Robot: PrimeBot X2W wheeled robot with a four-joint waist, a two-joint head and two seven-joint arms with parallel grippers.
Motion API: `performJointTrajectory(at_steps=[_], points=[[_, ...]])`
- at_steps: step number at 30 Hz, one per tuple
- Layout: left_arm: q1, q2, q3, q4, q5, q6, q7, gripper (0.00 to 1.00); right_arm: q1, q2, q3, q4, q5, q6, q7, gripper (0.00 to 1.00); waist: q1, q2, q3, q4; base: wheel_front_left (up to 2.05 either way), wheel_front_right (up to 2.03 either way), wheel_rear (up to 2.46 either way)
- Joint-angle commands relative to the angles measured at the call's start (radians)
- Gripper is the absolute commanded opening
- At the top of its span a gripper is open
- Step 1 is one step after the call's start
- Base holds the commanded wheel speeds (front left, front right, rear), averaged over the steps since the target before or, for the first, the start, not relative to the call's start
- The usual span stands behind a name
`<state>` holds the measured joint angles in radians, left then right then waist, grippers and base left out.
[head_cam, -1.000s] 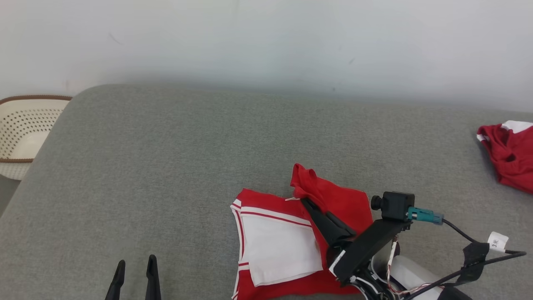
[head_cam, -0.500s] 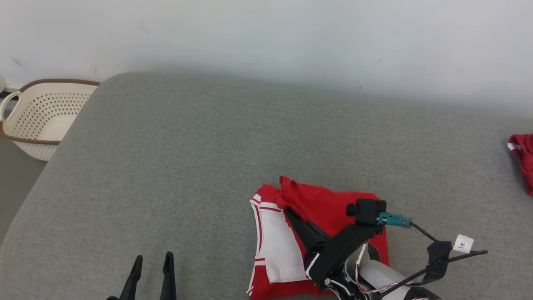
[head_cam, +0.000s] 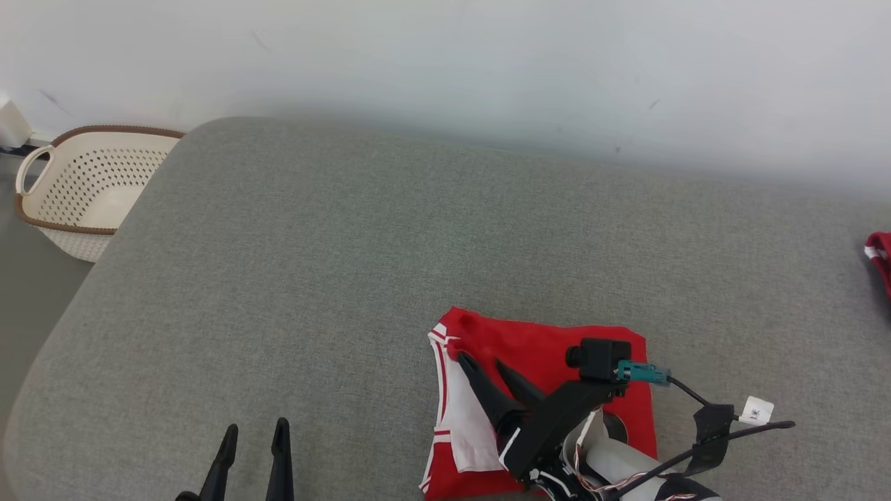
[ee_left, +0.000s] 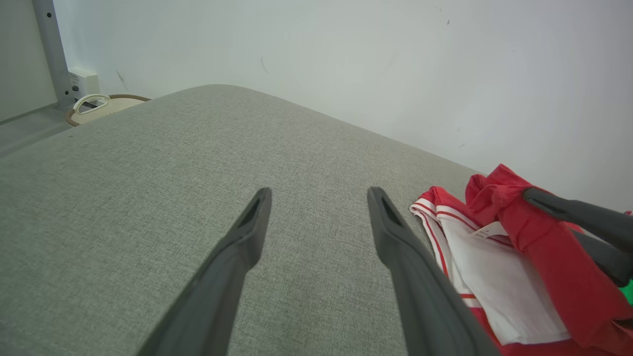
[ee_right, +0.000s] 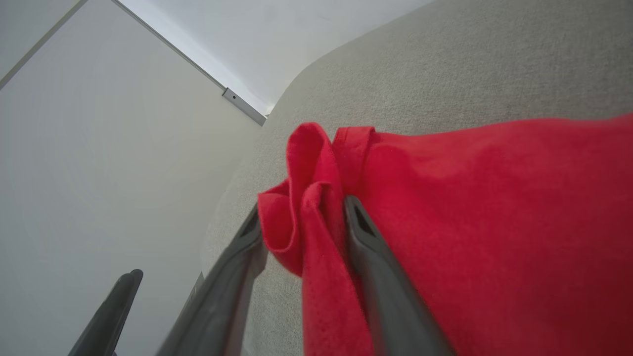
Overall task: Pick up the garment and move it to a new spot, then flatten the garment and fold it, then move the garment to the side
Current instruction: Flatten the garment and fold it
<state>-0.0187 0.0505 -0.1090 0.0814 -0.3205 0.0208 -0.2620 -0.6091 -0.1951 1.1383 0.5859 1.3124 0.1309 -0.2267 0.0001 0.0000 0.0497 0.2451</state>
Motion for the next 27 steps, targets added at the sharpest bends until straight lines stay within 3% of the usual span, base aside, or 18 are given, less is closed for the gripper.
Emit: performJointTrajectory(at_steps=[1,9,17,22,27], points=[[0.01,0.001,0.005,-0.001,-0.002,0.005,-0.004,1.0,-0.014,-0.005,0.005,-0.004,0.002,-0.001,-0.01,1.0,-0.0001,0.0,0.0,-0.006,0.0,0.0,0.0],[0.022,0.001,0.016,-0.013,0.002,0.008,-0.004,1.0,-0.034,-0.057,-0.056,-0.126,-0.014,-0.001,-0.038,1.0,-0.0001,0.0,-0.002,-0.031,0.0,0.0,0.0],[0.042,0.001,0.026,-0.03,0.007,0.015,-0.004,1.0,0.054,-0.159,-0.263,-0.264,-0.18,-0.001,-0.038,1.0,-0.0001,0.0,-0.007,-0.051,0.0,0.0,0.0],[0.044,0.001,0.036,-0.043,0.01,0.02,-0.004,1.0,0.137,-0.21,-0.35,-0.271,-0.254,-0.001,-0.037,1.0,-0.0001,0.0,-0.014,-0.065,0.0,0.0,0.0],[0.051,0.001,0.041,-0.045,0.015,0.023,-0.004,1.0,0.183,-0.246,-0.364,-0.239,-0.299,-0.001,-0.037,1.0,-0.0001,0.0,-0.018,-0.08,0.0,0.0,0.0]])
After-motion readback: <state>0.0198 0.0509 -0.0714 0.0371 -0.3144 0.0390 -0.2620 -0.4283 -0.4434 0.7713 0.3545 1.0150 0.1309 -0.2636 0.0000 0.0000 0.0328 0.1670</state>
